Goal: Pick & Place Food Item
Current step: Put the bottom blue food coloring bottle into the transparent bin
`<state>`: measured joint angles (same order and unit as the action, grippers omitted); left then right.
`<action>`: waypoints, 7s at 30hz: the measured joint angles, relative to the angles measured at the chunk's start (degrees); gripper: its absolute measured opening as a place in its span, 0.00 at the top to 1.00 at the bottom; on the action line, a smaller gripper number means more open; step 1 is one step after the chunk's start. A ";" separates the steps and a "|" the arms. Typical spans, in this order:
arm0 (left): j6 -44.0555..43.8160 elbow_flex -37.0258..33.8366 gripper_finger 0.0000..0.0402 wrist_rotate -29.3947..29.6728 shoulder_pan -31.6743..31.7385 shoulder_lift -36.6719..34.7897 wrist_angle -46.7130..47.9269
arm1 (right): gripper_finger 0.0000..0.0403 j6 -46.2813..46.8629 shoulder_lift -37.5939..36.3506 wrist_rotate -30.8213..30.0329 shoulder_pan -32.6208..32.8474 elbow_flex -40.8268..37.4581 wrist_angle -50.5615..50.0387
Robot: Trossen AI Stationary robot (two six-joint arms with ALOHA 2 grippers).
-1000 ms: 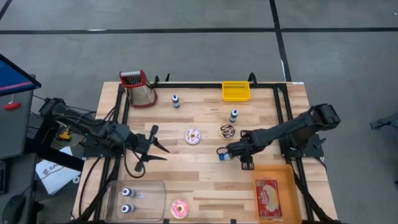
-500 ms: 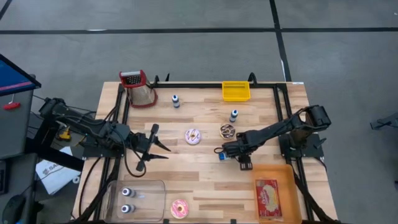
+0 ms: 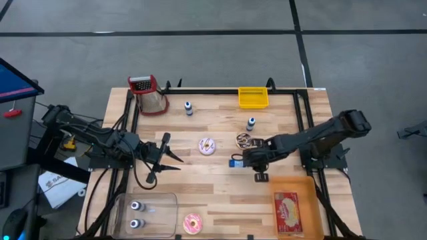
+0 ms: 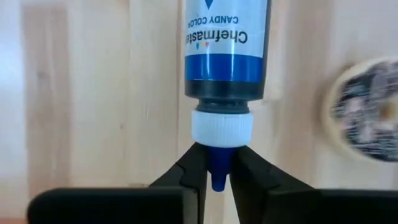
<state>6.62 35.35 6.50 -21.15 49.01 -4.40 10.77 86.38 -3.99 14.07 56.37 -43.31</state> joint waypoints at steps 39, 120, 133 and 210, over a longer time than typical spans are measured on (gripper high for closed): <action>-1.33 5.03 0.70 7.08 1.36 19.65 -11.64 | 0.90 -10.79 21.76 5.59 3.03 34.10 -30.67; -5.67 5.05 0.70 7.29 1.23 16.15 -0.94 | 0.84 -19.52 21.48 7.36 -3.37 34.10 -13.36; -8.02 5.05 0.70 7.48 1.25 16.17 0.74 | 0.76 -15.53 21.48 7.60 -3.68 34.04 -16.87; -10.04 5.05 0.70 7.26 1.23 16.17 2.99 | 0.72 -4.25 18.66 12.03 -2.11 4.51 6.39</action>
<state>-3.42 40.40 13.76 -19.92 65.19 -1.41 6.53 105.03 8.04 11.97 60.88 -36.91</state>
